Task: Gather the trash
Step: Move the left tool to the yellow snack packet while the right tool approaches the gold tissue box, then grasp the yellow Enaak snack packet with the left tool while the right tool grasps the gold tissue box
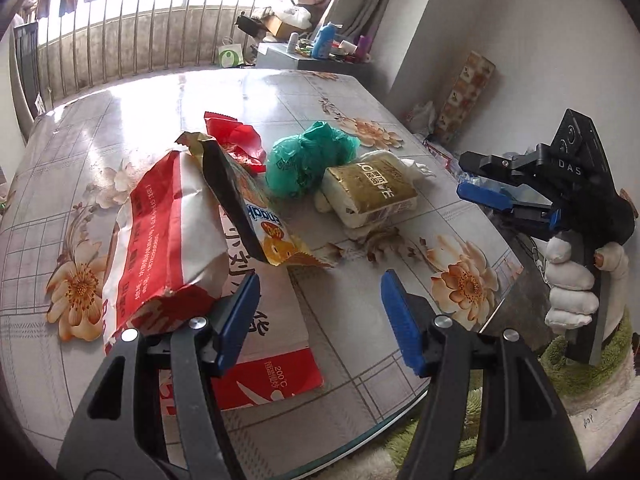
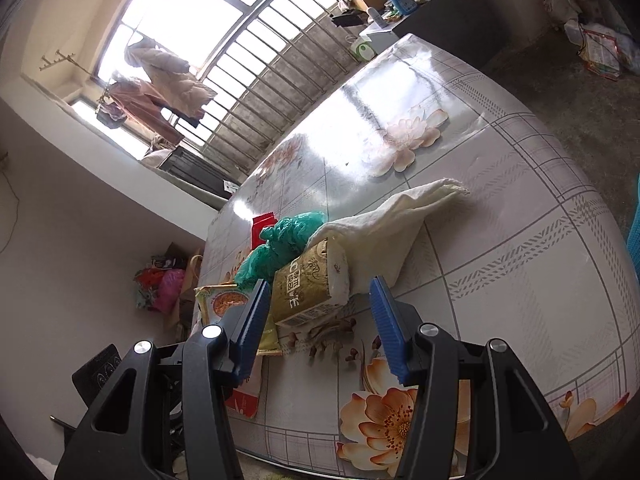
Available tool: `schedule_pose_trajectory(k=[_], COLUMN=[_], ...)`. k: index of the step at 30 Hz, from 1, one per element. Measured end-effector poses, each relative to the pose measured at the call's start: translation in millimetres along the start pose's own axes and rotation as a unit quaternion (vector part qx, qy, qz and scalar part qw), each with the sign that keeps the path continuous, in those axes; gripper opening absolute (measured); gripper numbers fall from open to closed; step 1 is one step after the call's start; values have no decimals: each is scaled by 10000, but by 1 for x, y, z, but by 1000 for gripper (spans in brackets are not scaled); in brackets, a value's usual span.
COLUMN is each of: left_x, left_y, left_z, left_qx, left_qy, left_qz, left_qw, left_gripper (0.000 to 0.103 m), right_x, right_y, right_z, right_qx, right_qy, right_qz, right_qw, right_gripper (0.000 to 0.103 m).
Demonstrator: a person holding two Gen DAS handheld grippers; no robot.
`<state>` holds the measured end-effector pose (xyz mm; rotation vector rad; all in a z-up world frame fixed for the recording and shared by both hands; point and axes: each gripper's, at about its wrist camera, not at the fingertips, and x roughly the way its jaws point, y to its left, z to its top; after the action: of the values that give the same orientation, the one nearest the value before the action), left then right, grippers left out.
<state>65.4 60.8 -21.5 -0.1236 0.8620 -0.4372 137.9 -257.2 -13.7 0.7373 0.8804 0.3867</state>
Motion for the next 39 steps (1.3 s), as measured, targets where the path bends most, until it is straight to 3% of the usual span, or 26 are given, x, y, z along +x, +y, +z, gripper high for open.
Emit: schedule_pose_trajectory(k=[6, 11, 16, 21, 27, 39], left_x=[9, 17, 23, 26, 23, 23], left_y=[7, 4, 7, 13, 12, 8], left_z=[9, 9, 11, 11, 11, 13], left_qx=[-694, -798, -902, -1018, -957, -784], left_qy=[-202, -263, -149, -53, -137, -205], left_qz=[4, 48, 211, 195, 190, 200], left_qw=[9974, 9965, 9956, 9946, 9951, 9965], left_gripper=[59, 57, 38, 24, 18, 14], right_x=[14, 28, 45, 62, 81, 111], right_y=[-5, 5, 27, 51, 77, 93], right_z=[0, -1, 1, 4, -1, -16], right_qx=[355, 218, -221, -803, -1606, -2402], right_qy=[188, 332, 513, 638, 803, 883], right_qz=[124, 48, -197, -614, -1234, -2089], right_qw=[9991, 9992, 9982, 9928, 9760, 9439], right_gripper=[51, 51, 52, 64, 75, 75])
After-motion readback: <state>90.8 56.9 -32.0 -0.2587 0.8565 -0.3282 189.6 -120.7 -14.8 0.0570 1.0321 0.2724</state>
